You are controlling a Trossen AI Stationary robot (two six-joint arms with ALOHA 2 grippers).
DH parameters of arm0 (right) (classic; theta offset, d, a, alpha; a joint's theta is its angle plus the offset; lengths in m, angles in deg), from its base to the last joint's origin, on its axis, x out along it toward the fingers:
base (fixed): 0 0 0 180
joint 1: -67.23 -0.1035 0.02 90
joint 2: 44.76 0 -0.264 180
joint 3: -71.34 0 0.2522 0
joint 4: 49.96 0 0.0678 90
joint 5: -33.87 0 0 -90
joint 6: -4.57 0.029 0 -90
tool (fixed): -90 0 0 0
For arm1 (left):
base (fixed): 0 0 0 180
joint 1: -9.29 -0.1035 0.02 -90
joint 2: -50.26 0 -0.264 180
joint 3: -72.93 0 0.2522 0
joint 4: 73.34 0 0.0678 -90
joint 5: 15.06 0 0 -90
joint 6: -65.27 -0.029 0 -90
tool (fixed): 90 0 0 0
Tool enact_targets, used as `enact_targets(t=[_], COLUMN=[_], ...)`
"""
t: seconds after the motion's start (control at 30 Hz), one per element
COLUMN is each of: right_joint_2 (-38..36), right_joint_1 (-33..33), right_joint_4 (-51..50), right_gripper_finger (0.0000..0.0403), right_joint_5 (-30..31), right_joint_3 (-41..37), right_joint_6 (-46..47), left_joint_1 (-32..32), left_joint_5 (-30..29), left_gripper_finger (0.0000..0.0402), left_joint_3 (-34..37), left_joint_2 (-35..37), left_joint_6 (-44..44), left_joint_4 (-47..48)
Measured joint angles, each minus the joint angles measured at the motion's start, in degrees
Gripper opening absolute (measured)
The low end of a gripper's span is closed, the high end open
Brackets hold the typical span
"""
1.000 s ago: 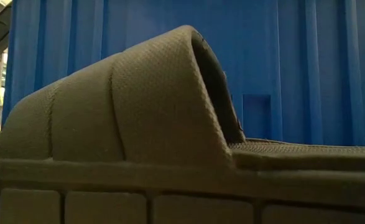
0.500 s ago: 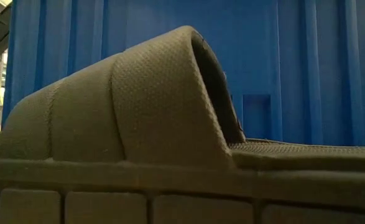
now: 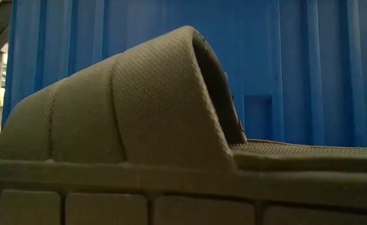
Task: Pick and place slides into bin
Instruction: Put the black slipper into the blue bin
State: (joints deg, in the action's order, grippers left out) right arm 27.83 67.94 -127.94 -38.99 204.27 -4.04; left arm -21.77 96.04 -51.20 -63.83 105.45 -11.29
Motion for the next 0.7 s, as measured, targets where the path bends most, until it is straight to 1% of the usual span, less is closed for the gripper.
enact_targets(t=[0.1, 0.23, 0.33, 0.47, 0.53, 0.6, 0.7], right_joint_2=[2.76, 5.71, 8.28, 12.93, 16.76, 20.98, 26.84], right_joint_1=[5.56, 13.54, 19.09, 24.09, 24.92, 24.73, 24.24], right_joint_4=[-1.88, -7.05, -8.88, -9.89, -11.52, -12.81, -13.63], right_gripper_finger=[0.0195, 0.0195, 0.0195, 0.0195, 0.0195, 0.0195, 0.0195], right_joint_5=[-7.42, -11.06, -16.61, -24.56, -26.84, -27.79, -26.97], right_joint_3=[-0.07, -0.04, -0.04, 0.02, 0.01, -0.02, -0.02], right_joint_6=[4.55, 8.28, 11.09, 15.87, 16.31, 15.64, 14.43], left_joint_1=[0.70, 0.89, 0.86, 0.81, 0.82, 1.44, 3.13], left_joint_5=[-4.11, -11.46, -16.20, -21.61, -22.37, -22.63, -25.29], left_gripper_finger=[0.0090, 0.0090, 0.0090, 0.0090, 0.0090, 0.0090, 0.0090], left_joint_3=[-5.65, -14.08, -19.07, -23.82, -24.76, -24.48, -24.33], left_joint_2=[1.83, 5.21, 7.73, 12.54, 15.25, 17.87, 20.51], left_joint_6=[-6.25, -11.36, -12.89, -13.40, -13.44, -13.48, -13.80], left_joint_4=[9.49, 20.86, 26.10, 28.80, 28.56, 28.11, 28.57])
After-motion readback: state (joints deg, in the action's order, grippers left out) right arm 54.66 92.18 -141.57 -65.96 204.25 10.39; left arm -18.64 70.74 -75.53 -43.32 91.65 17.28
